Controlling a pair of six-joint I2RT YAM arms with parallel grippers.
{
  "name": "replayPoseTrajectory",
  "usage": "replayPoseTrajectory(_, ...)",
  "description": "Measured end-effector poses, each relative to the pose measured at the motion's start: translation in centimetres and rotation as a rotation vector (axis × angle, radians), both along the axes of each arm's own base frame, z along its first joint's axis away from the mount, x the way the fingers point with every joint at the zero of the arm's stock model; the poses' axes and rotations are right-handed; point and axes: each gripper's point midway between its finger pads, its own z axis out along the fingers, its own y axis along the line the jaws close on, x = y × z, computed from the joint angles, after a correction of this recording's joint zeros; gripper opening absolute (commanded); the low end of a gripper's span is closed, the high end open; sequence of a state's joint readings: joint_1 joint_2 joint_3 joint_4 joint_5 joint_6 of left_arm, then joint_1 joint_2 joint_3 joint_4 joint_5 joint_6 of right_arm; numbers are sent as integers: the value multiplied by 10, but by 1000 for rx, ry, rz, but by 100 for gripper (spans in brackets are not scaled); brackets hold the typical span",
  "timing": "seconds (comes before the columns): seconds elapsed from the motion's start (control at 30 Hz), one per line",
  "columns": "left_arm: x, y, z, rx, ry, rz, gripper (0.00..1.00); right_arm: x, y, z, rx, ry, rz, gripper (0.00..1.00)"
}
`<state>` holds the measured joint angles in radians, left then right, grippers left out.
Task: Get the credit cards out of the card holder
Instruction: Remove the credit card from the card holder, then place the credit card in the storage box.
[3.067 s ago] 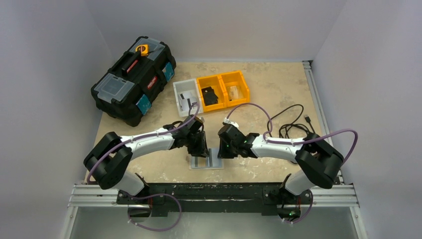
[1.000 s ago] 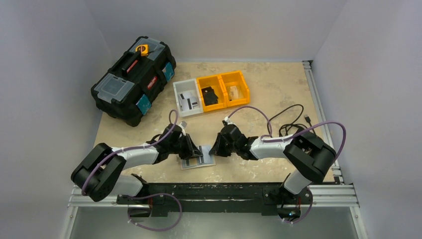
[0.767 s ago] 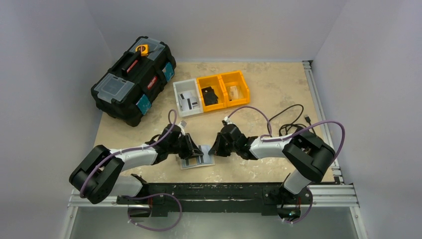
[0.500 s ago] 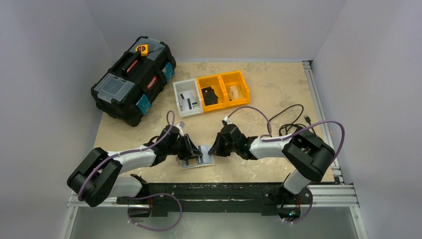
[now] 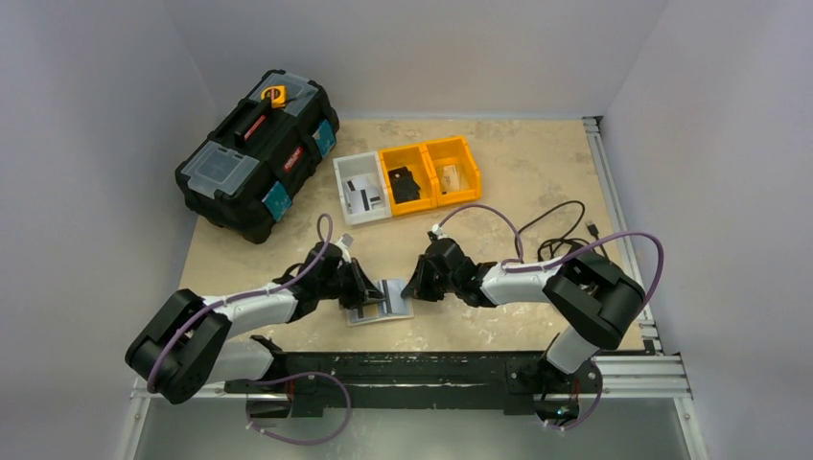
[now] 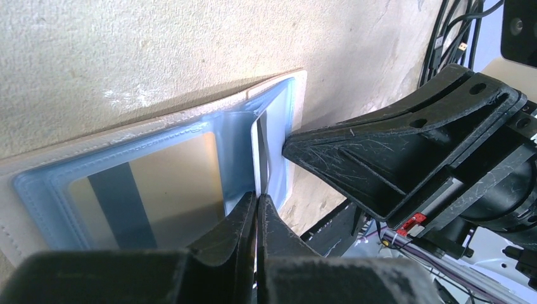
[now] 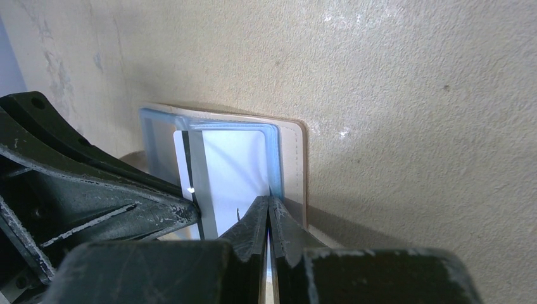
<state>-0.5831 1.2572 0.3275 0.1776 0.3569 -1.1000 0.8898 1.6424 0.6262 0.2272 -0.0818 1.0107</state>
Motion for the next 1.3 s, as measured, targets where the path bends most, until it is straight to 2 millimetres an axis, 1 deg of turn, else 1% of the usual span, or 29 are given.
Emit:
replayPoseTrajectory(0.23,-1,1,-1,8,2,-1,0,0,0,0,2,0,-1,0)
replayPoseTrajectory(0.37,-2,8,0,49,-4,-1,0,1,4,0,16,0,4,0)
replayPoseTrajectory(0.53,-4,19,5,106,-18,-10,0,0,4,0,17,2,5,0)
replayPoseTrajectory(0.73,-6,27,9,147,-28,-23,0,0,4,0,20,4,6,0)
replayPoseTrajectory(0.87,-7,31,21,170,-53,-37,0,1,4,1,22,1,8,0)
replayPoseTrajectory(1.07,-5,38,49,198,-107,-37,0,2,5,10,-3,-7,25,0)
replayPoseTrajectory(1.1,-4,39,54,206,-114,-36,0,1,3,11,-19,-5,33,1)
replayPoseTrajectory(1.13,-3,40,60,213,-124,-36,0,-1,0,13,-37,-3,40,6)
replayPoseTrajectory(1.23,4,44,80,240,-156,-22,0,-5,-12,20,-97,-3,57,28)
replayPoseTrajectory(1.3,11,46,96,265,-177,-13,0,-4,-13,33,-106,-18,68,43)
